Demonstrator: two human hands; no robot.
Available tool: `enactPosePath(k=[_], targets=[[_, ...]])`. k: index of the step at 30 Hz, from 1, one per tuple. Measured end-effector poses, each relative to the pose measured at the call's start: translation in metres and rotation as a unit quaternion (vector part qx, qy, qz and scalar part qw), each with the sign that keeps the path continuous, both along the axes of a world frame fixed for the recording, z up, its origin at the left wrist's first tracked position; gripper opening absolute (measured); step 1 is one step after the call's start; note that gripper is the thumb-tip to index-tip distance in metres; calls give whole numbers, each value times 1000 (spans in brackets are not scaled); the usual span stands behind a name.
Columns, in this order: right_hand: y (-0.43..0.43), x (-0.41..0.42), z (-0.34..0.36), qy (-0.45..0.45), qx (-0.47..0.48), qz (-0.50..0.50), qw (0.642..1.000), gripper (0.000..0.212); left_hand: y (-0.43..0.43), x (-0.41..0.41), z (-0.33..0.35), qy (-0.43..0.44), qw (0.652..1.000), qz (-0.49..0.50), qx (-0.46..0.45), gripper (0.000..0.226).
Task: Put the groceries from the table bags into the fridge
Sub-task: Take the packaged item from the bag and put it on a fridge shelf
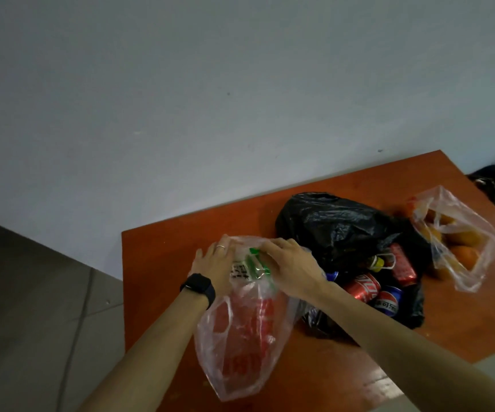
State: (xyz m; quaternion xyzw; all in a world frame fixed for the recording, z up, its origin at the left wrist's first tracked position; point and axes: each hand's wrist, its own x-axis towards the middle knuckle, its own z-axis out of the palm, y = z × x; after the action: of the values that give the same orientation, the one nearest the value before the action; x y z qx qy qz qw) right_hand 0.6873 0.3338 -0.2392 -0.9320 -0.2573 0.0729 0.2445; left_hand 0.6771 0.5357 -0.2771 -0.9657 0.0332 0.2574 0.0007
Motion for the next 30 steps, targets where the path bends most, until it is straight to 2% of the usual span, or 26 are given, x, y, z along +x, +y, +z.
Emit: enactPosePath(k=[2,4,8,9,12,14,17,18,19,21,22,24,27,29,30], targets=[[6,0,28,75,104,-53,990,17,9,-4,7,-6,1000,4,16,104],[6,6,53,158,129,-123,971,17,17,-9,18,-9,999,19,27,98],[-14,14,87,228,214,-204,928,22,21,-21,34,-66,997,8,46,104],[-19,13,93,231,233,-206,922,22,19,-23,35,-78,996,1,47,104],[-33,12,110,192,254,-158,935,21,16,-23,38,-98,994,5,48,99],[-39,12,124,204,317,-148,914,22,17,-21,42,-89,994,31,46,94],[-44,14,142,204,370,-192,886,23,18,-17,49,-97,994,39,37,88],[-44,13,144,201,361,-208,886,23,18,-15,53,-107,993,33,32,86],[-44,12,145,184,322,-208,905,22,17,-13,56,-117,992,31,20,86],[-38,8,139,123,170,-129,969,20,14,-9,63,-132,990,37,-15,88],[-30,5,134,104,108,-76,986,19,12,-7,66,-140,989,33,-22,85],[-13,-2,122,82,53,-6,995,17,10,-4,70,-156,988,13,-19,76],[1,-4,118,77,64,-19,995,16,11,-6,71,-151,989,-5,-1,66],[-2,0,128,111,137,-73,982,18,16,-10,68,-139,990,-6,16,61],[-6,2,132,147,193,-108,964,19,20,-11,65,-139,990,-3,16,58]])
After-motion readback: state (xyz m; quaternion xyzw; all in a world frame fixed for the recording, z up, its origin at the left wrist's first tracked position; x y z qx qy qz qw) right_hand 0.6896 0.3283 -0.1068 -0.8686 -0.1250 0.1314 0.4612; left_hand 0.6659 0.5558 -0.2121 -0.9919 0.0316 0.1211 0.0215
